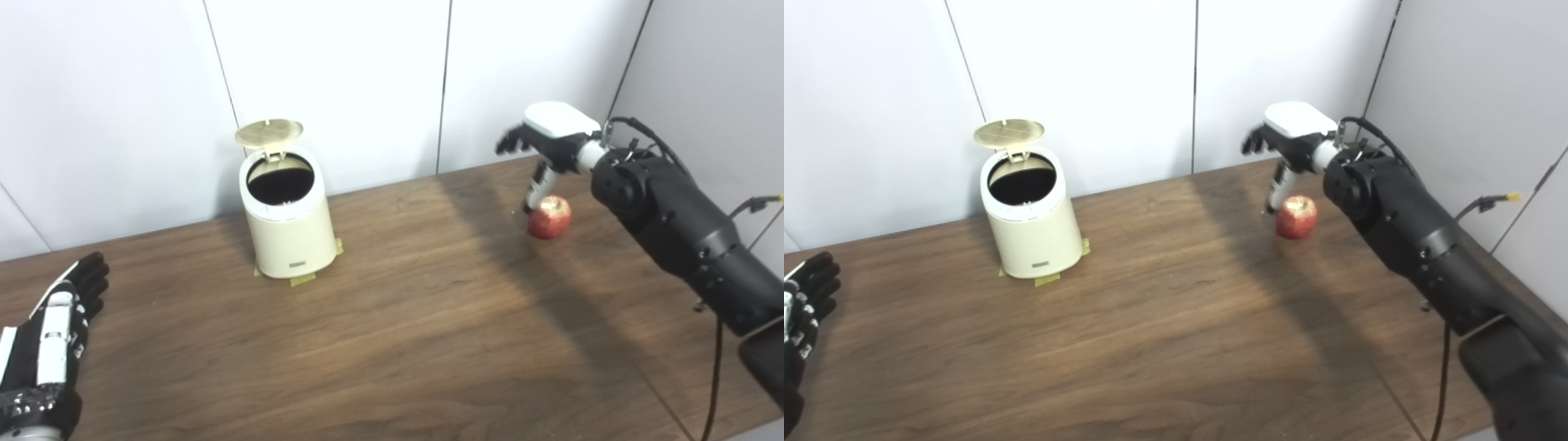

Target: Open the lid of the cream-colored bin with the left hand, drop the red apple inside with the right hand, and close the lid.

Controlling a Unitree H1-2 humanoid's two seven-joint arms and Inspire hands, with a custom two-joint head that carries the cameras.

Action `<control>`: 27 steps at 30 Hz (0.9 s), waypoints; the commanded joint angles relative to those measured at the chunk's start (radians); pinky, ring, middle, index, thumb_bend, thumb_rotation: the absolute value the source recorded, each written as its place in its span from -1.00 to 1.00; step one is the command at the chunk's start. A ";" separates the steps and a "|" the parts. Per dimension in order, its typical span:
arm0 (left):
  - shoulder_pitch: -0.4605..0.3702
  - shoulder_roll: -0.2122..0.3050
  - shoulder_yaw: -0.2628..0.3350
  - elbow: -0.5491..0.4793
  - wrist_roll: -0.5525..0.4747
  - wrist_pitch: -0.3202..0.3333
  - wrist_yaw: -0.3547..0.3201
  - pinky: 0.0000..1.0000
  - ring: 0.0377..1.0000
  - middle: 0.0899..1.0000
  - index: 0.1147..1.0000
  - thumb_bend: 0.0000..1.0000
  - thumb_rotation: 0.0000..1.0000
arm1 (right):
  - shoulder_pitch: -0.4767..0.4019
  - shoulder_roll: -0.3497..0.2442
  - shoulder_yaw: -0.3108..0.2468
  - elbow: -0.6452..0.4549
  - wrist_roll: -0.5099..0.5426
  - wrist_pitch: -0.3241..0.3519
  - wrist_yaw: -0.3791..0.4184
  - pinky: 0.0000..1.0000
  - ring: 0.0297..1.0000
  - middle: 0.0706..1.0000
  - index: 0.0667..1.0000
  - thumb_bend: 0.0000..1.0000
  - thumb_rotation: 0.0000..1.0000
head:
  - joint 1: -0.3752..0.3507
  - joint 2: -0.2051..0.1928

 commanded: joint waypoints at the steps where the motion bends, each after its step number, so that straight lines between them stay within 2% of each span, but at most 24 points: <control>1: -0.022 0.015 0.013 -0.031 -0.004 -0.009 0.013 0.90 0.84 0.76 0.72 -0.75 1.00 | -0.052 -0.037 -0.009 -0.007 -0.017 0.008 0.025 0.43 0.67 0.63 0.60 1.00 -0.79 | -0.003 0.001; 5: -0.020 0.022 0.011 -0.033 -0.003 -0.009 0.013 0.88 0.83 0.76 0.72 -0.75 1.00 | -0.045 -0.048 0.000 0.006 -0.043 0.001 0.049 0.69 0.80 0.72 0.63 1.00 -0.75 | -0.005 0.004; 9: -0.022 0.014 0.016 -0.027 -0.004 -0.009 0.007 0.89 0.85 0.77 0.72 -0.77 1.00 | -0.031 -0.053 -0.025 -0.021 -0.020 0.019 0.081 0.79 0.84 0.73 0.64 1.00 -0.81 | -0.012 0.003; 15: -0.023 0.009 0.010 -0.026 -0.001 -0.009 0.010 0.92 0.86 0.79 0.73 -0.75 1.00 | -0.038 -0.059 -0.013 -0.019 -0.050 0.045 0.152 0.91 0.92 0.79 0.67 1.00 -0.72 | -0.008 0.004; 17: -0.023 0.006 0.013 -0.024 -0.001 -0.009 0.008 0.92 0.86 0.79 0.73 -0.75 1.00 | -0.037 -0.055 -0.012 -0.011 -0.046 0.041 0.160 0.86 0.88 0.79 0.68 1.00 -0.70 | -0.008 0.004; 20: -0.023 0.011 0.014 -0.025 -0.004 -0.009 0.009 0.91 0.85 0.78 0.74 -0.75 1.00 | -0.029 -0.046 -0.009 0.001 -0.046 0.029 0.150 0.68 0.75 0.75 0.65 1.00 -0.67 | -0.007 0.006; 22: -0.021 0.020 0.012 -0.028 -0.004 -0.009 0.008 0.91 0.85 0.78 0.74 -0.75 1.00 | -0.021 -0.034 -0.011 0.005 -0.040 0.032 0.143 0.60 0.73 0.72 0.63 1.00 -0.72 | -0.004 0.010; 27: -0.016 0.025 0.015 -0.032 -0.006 -0.009 0.004 0.85 0.83 0.77 0.71 -0.77 1.00 | -0.015 -0.005 0.003 0.044 -0.052 0.045 0.130 0.58 0.75 0.74 0.65 0.99 -0.84 | -0.003 0.012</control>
